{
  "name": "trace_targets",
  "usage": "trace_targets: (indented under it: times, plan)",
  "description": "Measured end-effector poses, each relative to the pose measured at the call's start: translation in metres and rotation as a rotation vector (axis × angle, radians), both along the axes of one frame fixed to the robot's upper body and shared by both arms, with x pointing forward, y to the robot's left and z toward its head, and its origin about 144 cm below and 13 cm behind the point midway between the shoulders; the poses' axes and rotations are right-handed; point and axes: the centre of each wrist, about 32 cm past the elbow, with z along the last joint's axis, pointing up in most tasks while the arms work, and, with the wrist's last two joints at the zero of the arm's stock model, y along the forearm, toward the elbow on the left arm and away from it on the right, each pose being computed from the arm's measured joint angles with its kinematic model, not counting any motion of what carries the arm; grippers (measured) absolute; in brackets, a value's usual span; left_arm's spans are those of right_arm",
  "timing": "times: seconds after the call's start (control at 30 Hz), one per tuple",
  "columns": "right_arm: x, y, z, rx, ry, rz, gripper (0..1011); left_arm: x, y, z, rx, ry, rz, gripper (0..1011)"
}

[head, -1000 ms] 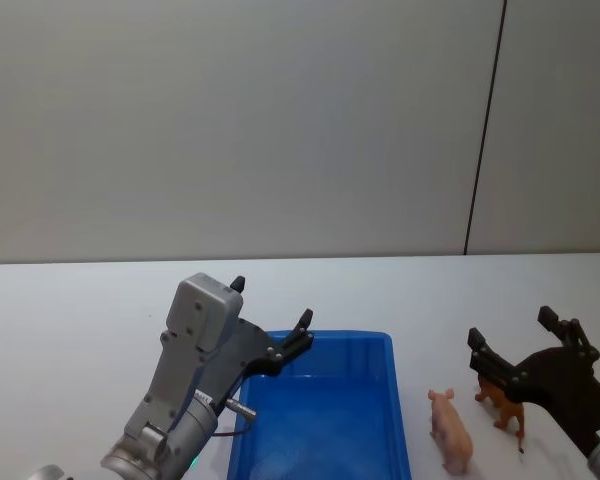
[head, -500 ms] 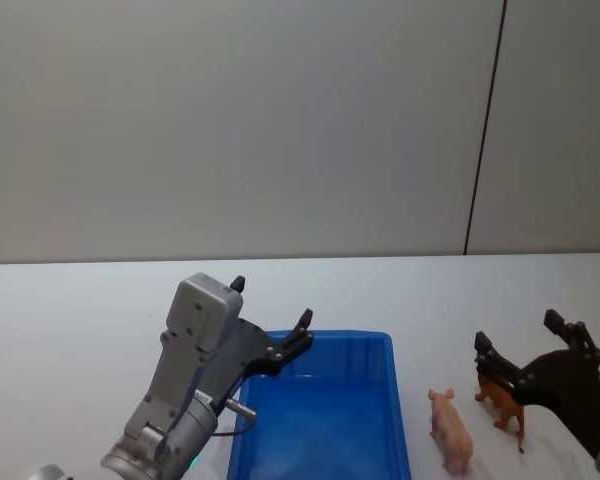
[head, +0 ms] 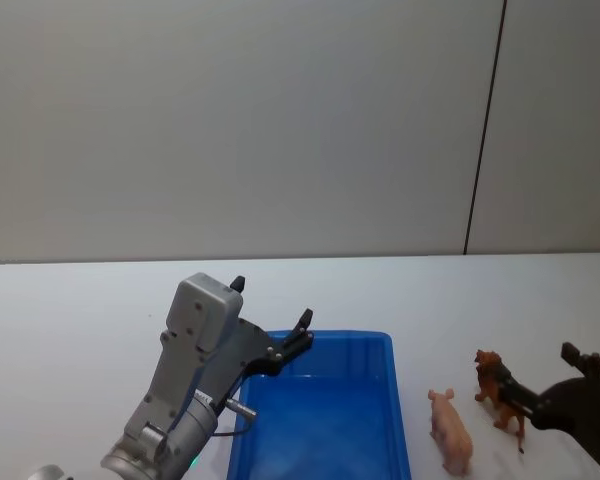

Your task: Pick up the two dolls from the table and place them into the box.

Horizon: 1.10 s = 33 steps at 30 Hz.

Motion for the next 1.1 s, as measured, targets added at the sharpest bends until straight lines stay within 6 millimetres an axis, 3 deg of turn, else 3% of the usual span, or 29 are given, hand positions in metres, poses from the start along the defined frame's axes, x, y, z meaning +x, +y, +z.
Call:
trace_targets:
  times: [0.97, 1.1]
  plan:
    - [0.044, -0.004, -0.043, 0.052, 0.180, 0.007, 1001, 0.000, 0.000, 0.000, 0.000, 0.000, 0.000, 1004]
    - [0.049, -0.002, -0.048, 0.062, 0.208, 0.012, 929, 0.000, 0.000, 0.000, 0.000, 0.000, 0.000, 1004]
